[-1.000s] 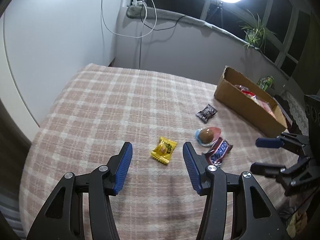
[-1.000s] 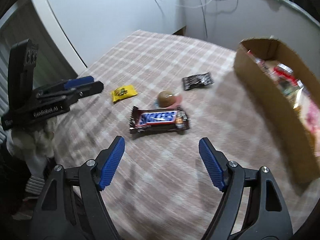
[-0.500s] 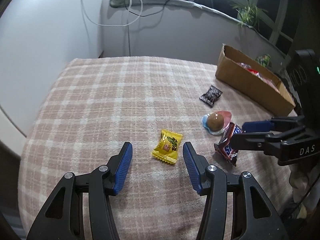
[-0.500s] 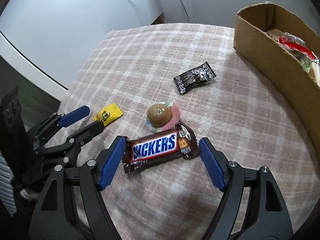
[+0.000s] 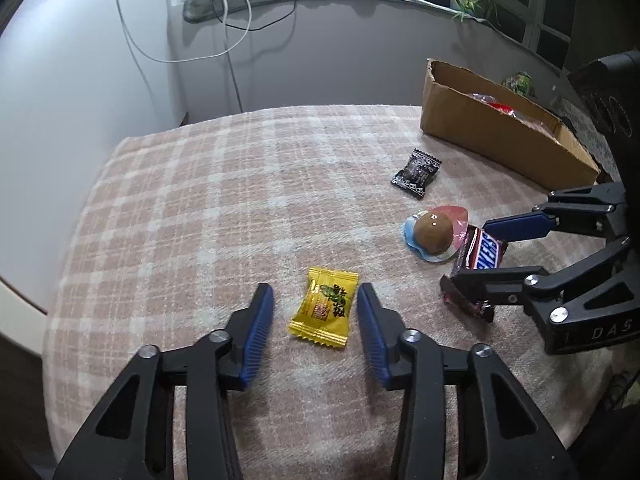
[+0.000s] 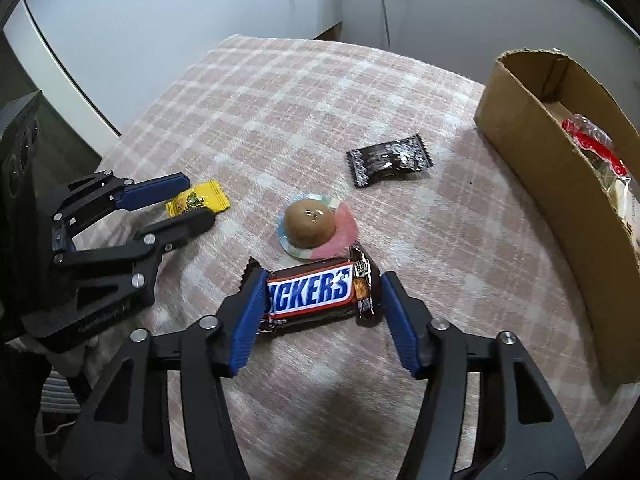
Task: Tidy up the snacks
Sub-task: 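Grasp the Snickers bar with the right tool while the left tool grasps the yellow candy packet, then carry the Snickers bar and yellow candy packet over the box with both tools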
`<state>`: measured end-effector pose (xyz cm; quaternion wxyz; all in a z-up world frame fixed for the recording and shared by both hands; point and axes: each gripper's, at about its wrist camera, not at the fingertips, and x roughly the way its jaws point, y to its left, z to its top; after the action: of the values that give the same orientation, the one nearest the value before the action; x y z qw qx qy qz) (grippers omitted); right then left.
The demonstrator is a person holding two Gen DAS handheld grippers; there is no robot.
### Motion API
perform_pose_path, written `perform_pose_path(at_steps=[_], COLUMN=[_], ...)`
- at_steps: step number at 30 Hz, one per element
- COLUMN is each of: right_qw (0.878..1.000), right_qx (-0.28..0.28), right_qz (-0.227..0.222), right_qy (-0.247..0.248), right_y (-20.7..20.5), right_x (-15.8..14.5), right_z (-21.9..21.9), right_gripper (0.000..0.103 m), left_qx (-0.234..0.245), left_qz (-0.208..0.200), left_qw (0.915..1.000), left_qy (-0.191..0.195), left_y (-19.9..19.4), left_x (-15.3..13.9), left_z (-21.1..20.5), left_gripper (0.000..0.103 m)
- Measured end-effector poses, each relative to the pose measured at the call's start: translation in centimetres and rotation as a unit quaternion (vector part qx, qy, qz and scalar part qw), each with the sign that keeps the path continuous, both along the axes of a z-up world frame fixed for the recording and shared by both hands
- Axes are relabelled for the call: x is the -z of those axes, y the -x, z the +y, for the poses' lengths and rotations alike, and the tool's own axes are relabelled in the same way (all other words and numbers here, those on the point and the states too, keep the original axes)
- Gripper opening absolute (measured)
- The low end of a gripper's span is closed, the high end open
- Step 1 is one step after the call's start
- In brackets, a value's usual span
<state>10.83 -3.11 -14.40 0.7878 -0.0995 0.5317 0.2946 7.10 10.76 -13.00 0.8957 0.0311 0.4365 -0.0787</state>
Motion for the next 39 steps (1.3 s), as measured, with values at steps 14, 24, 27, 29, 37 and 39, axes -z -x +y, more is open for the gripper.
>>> perform_pose_path(at_steps=[14,24,27,29,37,39], right_qw=[1.000,0.999,0.998,0.997,0.994,0.993], right_qx=[-0.013,0.000,0.005,0.010,0.032,0.040], right_qz=[-0.011,-0.033,-0.043,-0.048,-0.076,-0.083], right_qy=[-0.009,-0.042,-0.048,-0.053,-0.067,-0.071], right_y=[0.8,1.4,1.5,1.5,1.5,1.4], right_x=[-0.3,-2.4,-3.3,-3.9,-6.3,-6.9], right_z=[-1.6,-3.4,-4.2,-4.8,-7.5,-8.4], right_gripper=[0.047,0.047,0.047,0.047,0.047,0.047], left_qx=[0.005,-0.011,-0.011,-0.009,0.006,0.012], left_qz=[-0.007,-0.025,-0.035,-0.042,-0.068,-0.076], left_qw=[0.9998,0.9986,0.9981,0.9976,0.9951,0.9943], left_qy=[0.015,0.045,0.050,0.054,0.071,0.074], left_y=[0.0,0.9,1.2,1.3,1.3,1.2], left_x=[0.1,-1.5,-2.4,-3.0,-5.2,-5.8], left_z=[0.1,0.7,0.2,-0.2,-2.5,-3.2], left_gripper=[0.025,0.025,0.025,0.025,0.025,0.025])
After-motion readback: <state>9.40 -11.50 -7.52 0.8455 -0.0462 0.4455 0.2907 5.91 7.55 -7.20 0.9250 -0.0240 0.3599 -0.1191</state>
